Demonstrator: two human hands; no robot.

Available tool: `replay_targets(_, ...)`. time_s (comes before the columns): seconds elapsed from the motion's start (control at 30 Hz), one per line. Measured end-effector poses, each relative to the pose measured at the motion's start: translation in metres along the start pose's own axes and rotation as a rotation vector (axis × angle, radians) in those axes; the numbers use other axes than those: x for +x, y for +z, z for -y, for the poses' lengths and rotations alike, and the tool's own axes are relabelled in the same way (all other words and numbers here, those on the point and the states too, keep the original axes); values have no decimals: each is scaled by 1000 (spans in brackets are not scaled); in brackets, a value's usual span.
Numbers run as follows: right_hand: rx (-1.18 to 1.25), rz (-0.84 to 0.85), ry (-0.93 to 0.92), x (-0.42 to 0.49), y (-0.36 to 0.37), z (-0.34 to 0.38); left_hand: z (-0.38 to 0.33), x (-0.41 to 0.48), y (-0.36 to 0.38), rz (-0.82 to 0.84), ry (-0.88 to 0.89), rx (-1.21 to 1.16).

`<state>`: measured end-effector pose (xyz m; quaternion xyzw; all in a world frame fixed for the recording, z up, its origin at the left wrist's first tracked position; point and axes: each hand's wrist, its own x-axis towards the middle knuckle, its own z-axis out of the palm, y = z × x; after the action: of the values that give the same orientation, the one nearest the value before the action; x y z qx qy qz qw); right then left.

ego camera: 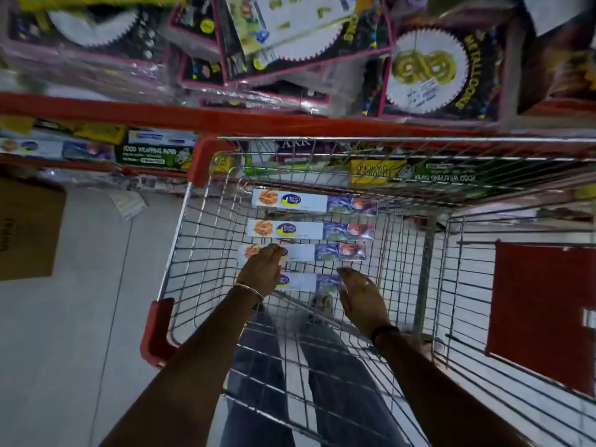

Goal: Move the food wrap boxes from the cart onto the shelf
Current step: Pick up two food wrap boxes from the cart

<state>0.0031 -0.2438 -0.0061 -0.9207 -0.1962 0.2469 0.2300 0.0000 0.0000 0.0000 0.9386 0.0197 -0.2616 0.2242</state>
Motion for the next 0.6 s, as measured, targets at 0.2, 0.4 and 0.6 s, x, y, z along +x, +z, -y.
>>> replay_targets(0.2, 32, 126, 52, 19, 30, -17, 16, 29, 30, 47, 3, 213)
replay_targets(0.4, 78, 60, 120, 27, 57, -20, 22, 43, 42, -45, 72, 366)
replay_targets(0.6, 53, 7, 139, 38, 76, -17, 23, 48, 44, -80, 16, 492)
